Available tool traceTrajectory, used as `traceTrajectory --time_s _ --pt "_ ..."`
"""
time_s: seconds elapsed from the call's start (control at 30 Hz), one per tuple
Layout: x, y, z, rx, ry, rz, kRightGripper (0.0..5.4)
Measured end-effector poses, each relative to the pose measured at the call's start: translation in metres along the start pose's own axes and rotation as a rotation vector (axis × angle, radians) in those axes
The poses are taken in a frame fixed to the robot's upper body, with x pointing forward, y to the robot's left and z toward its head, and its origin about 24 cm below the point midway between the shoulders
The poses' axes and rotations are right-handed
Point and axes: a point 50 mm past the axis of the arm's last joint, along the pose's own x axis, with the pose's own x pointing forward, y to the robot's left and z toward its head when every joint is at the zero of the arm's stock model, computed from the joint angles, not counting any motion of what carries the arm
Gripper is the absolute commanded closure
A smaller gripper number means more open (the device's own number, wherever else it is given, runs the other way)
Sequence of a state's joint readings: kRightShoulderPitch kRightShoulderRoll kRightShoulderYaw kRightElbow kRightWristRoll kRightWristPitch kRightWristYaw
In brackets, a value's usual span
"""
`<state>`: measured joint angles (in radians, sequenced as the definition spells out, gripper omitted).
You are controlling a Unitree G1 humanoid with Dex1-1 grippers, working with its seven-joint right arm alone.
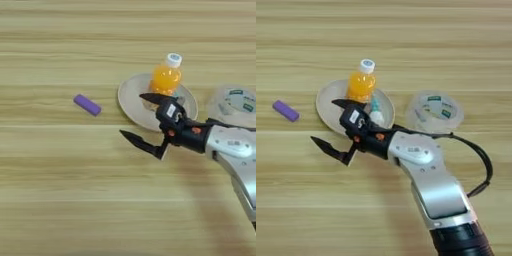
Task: Move the objects on the table
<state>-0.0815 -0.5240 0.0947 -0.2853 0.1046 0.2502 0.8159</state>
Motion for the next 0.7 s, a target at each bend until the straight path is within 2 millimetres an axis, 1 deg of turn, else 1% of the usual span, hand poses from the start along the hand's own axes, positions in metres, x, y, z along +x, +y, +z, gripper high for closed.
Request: traceTrajectory --time_s 0.17,0.2,0.27,0.4,0.6,0.7 --pt "0.021 -0.005 0.002 0.032 -0.02 0.022 0.03" --pt "0.028 -0.007 0.003 0.036 -0.02 0.028 0.03" --pt "0.034 -0.009 0.002 0.037 -0.014 0.032 0.03" --pt "0.049 -0.01 -0.005 0.068 0.01 0.047 0.03" --pt "0.071 -0.013 -0.003 0.08 0.014 0.062 0.03" --pt "0.078 -0.013 -0.007 0.088 0.028 0.07 0.03"
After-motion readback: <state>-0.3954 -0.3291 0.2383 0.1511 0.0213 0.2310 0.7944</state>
